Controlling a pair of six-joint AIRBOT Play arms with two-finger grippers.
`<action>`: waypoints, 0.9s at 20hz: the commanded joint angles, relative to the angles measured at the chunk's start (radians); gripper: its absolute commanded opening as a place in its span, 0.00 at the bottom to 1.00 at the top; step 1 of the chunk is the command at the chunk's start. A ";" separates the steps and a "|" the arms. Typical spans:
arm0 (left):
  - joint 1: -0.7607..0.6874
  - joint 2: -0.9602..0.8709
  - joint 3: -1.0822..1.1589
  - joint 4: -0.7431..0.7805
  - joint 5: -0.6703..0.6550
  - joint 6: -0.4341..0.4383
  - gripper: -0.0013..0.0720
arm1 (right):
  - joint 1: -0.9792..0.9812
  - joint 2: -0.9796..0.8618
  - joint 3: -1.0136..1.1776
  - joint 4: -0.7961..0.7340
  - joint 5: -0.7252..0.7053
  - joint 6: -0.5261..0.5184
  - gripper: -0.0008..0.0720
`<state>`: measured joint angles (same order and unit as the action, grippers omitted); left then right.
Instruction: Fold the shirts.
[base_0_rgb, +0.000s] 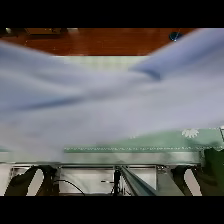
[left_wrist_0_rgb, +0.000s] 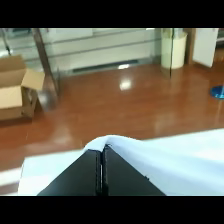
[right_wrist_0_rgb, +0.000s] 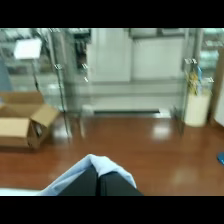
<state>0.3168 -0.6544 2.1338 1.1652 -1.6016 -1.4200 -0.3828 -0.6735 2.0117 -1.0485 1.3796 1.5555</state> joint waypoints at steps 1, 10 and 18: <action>-0.012 0.026 0.018 0.072 -0.206 -0.038 0.05 | -0.001 0.031 0.048 -0.112 0.248 0.064 0.05; -0.012 -0.020 -0.504 -0.006 -0.201 -0.055 0.04 | 0.004 -0.119 -0.260 -0.249 0.457 -0.066 0.05; -0.130 -0.489 -0.834 -0.234 0.388 0.099 0.05 | 0.005 -0.615 -0.523 0.010 -0.055 -0.094 0.05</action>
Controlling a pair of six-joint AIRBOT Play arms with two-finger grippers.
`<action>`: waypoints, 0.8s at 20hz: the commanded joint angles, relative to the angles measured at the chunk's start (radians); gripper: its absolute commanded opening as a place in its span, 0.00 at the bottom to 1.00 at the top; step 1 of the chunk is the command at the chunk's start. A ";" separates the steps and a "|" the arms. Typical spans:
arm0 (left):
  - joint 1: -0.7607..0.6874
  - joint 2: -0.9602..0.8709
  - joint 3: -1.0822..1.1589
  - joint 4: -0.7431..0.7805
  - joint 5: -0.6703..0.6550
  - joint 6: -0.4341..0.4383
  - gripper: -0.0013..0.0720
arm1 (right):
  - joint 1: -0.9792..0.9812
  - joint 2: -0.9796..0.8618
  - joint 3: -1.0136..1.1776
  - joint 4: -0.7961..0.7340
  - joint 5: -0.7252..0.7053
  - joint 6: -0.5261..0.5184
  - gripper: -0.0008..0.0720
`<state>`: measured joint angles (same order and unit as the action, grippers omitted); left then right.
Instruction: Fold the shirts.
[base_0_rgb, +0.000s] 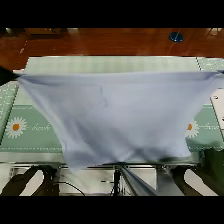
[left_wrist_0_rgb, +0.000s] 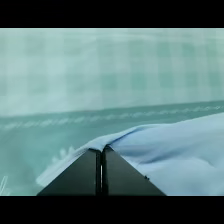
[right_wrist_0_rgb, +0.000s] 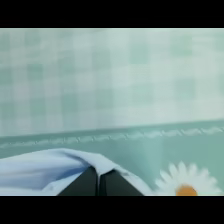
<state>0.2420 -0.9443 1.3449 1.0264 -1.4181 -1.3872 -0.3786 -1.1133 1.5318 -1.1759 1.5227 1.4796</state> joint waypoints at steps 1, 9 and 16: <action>-0.081 -0.299 -0.021 -0.128 0.223 0.093 0.05 | 0.000 -0.240 -0.043 0.185 -0.255 -0.033 0.05; -0.162 -0.743 0.241 -0.193 0.358 0.097 0.05 | 0.000 -0.487 -0.043 0.307 -0.565 -0.155 0.05; -0.174 -0.842 0.242 -0.186 0.470 0.148 0.05 | 0.000 -0.598 -0.043 0.307 -0.652 -0.183 0.05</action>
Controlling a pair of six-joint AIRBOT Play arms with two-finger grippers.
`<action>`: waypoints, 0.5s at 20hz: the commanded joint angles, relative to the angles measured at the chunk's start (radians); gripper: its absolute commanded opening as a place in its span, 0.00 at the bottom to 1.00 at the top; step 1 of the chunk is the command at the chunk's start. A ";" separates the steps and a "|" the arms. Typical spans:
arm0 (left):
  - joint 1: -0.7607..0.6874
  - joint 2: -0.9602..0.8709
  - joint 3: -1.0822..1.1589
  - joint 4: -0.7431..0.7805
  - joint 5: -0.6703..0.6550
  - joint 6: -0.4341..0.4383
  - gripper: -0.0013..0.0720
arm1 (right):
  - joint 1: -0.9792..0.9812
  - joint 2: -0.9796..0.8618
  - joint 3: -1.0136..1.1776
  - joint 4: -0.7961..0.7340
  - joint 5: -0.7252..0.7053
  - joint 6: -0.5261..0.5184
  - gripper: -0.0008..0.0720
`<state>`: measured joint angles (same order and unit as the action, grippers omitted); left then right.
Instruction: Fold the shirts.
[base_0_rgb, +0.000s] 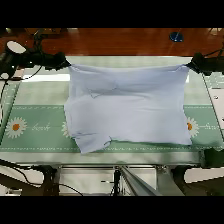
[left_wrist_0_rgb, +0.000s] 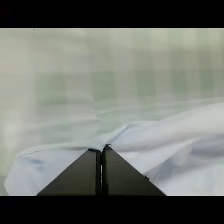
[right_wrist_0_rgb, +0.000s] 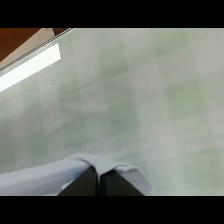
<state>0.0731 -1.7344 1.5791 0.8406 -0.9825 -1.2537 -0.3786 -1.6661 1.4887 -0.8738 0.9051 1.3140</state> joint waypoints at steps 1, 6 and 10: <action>-0.011 -0.071 0.008 -0.004 0.024 0.011 0.05 | 0.000 -0.061 0.000 0.005 -0.023 -0.018 0.05; -0.025 -0.105 0.018 -0.003 -0.003 0.012 0.05 | -0.001 -0.076 0.000 0.003 0.010 -0.052 0.05; 0.021 -0.095 0.089 -0.003 -0.257 -0.003 0.04 | -0.008 -0.005 0.000 -0.058 0.133 -0.053 0.05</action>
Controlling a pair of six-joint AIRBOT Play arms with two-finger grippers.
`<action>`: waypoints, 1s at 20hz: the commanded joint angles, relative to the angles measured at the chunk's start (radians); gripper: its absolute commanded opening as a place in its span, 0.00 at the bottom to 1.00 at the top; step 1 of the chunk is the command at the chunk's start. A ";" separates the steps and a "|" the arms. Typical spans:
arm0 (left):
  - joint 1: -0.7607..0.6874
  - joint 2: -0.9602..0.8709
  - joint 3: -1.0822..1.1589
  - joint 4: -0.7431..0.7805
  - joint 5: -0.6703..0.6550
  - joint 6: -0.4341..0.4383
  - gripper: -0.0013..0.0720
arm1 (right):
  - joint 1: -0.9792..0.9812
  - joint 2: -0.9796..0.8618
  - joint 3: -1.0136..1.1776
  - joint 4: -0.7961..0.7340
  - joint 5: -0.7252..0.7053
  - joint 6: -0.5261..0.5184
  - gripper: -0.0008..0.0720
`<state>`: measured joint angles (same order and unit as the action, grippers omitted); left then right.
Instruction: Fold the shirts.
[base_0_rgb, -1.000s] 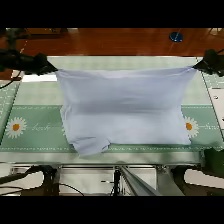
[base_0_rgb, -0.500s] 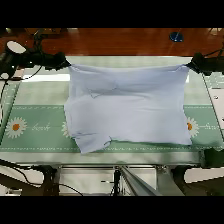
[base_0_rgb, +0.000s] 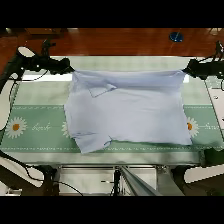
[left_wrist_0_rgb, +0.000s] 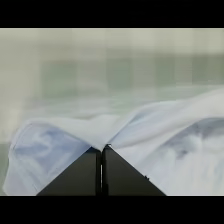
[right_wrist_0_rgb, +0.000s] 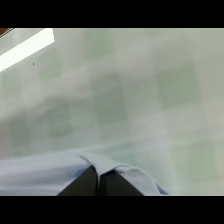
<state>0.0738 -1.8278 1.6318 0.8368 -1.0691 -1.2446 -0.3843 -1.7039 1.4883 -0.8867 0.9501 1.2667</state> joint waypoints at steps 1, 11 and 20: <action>0.021 -0.001 0.038 0.011 -0.247 -0.030 0.04 | -0.002 0.040 0.000 -0.083 0.152 -0.002 0.05; -0.051 -0.029 0.037 0.354 -0.428 -0.128 0.04 | 0.002 0.036 -0.003 -0.450 0.381 0.072 0.05; -0.068 -0.085 0.037 0.386 -0.423 -0.175 0.05 | 0.051 -0.043 -0.003 -0.415 0.381 0.110 0.05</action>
<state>0.0093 -1.8980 1.6680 1.2160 -1.4914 -1.4044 -0.3576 -1.7210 1.4853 -1.3052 1.3304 1.3624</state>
